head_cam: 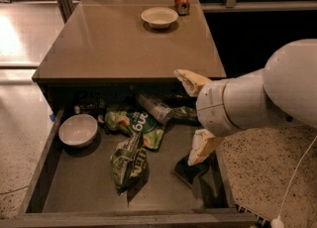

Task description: Pick green jalapeno chip bag from top drawer and place on counter

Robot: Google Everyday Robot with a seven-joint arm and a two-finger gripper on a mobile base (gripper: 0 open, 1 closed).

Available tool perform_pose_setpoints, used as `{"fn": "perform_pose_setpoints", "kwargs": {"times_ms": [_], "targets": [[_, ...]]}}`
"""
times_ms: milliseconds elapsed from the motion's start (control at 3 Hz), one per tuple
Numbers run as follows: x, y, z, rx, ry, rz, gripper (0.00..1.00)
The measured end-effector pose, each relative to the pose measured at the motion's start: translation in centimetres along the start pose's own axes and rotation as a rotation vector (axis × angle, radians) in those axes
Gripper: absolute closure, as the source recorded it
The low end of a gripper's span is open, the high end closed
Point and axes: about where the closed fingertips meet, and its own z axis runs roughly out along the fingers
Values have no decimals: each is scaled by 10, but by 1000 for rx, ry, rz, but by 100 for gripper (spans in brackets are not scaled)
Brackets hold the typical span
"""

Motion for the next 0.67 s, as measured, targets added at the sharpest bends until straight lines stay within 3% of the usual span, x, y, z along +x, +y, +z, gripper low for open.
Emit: {"fn": "perform_pose_setpoints", "kwargs": {"times_ms": [667], "targets": [[-24, 3, 25, 17, -15, -68, 0]]}}
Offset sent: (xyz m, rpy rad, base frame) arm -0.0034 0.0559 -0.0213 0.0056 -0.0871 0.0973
